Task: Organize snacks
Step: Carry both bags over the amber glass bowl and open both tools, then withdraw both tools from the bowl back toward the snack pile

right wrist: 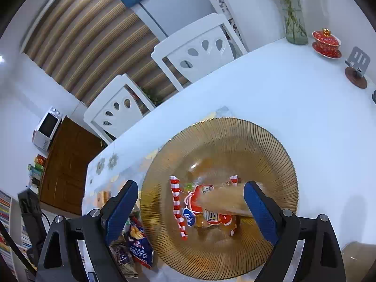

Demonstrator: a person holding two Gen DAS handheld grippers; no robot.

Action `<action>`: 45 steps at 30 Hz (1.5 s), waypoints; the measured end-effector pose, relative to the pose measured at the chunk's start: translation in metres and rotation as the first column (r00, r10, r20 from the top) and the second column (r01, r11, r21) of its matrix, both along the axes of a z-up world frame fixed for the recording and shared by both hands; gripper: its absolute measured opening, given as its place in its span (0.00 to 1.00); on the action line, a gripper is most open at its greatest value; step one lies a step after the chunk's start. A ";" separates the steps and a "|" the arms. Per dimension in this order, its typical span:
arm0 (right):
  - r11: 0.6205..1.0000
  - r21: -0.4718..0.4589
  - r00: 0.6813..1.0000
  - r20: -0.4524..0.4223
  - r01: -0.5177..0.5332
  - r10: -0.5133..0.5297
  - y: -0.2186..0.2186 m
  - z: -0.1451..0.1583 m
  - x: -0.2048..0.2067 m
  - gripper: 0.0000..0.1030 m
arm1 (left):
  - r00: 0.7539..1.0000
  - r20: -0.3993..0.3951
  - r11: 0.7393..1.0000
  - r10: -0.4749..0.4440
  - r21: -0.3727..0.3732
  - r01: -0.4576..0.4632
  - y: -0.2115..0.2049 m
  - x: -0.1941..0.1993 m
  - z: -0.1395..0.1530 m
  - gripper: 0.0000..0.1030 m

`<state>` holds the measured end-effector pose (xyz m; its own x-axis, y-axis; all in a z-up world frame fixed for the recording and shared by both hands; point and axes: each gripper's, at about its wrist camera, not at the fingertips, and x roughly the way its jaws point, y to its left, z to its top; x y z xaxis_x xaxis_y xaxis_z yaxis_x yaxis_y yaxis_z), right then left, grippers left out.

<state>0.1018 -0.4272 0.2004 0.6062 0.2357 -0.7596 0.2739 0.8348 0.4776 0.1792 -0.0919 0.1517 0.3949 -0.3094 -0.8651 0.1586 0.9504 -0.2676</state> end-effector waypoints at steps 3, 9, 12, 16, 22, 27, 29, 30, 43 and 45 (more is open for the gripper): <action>1.000 0.008 1.000 0.000 -0.001 0.001 0.005 0.003 -0.004 0.87 | 0.999 -0.006 0.999 0.036 -0.002 -0.036 0.018 -0.005 0.001 0.85; 0.998 0.051 0.999 -0.002 -0.042 0.042 0.034 0.000 0.002 0.87 | 0.996 -0.008 0.996 0.090 0.020 -0.090 0.056 -0.016 0.002 0.85; 0.994 0.054 0.995 0.014 -0.097 0.097 0.062 0.000 0.008 0.88 | 0.992 -0.011 0.992 0.126 0.030 -0.126 0.078 -0.021 0.002 0.85; 0.980 0.065 0.982 0.025 -0.188 0.187 0.102 -0.002 0.017 0.88 | 0.983 -0.013 0.983 0.181 0.035 -0.180 0.109 -0.028 -0.001 0.85; 0.945 0.068 0.947 -0.021 -0.318 0.320 0.169 -0.025 0.018 0.88 | 0.972 -0.054 0.973 0.229 0.049 -0.226 0.146 -0.043 -0.021 0.85; 0.914 0.051 0.910 -0.086 -0.403 0.406 0.215 -0.048 0.010 0.88 | 0.968 -0.108 0.972 0.228 0.075 -0.221 0.157 -0.059 -0.051 0.85; 0.900 0.046 0.895 -0.102 -0.433 0.435 0.233 -0.054 0.005 0.88 | 0.967 -0.132 0.975 0.216 0.075 -0.208 0.156 -0.064 -0.063 0.85; 0.892 0.044 0.886 -0.109 -0.449 0.451 0.241 -0.057 0.003 0.88 | 0.967 -0.149 0.978 0.206 0.071 -0.197 0.156 -0.066 -0.072 0.85; 0.784 -0.101 0.769 -0.302 -0.613 0.563 0.315 -0.097 -0.004 0.37 | 0.977 -0.208 0.999 0.038 -0.016 -0.042 0.133 -0.072 -0.119 0.85; 0.777 -0.097 0.760 -0.314 -0.622 0.569 0.313 -0.101 -0.008 0.10 | 0.978 -0.208 0.998 0.020 -0.050 -0.031 0.129 -0.069 -0.118 0.85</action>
<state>0.0936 -0.1145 0.0991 0.1714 0.3236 -0.9306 -0.2205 0.9332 0.2838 0.1102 0.0375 0.0335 0.2169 -0.3489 -0.9117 0.0699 0.9371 -0.3420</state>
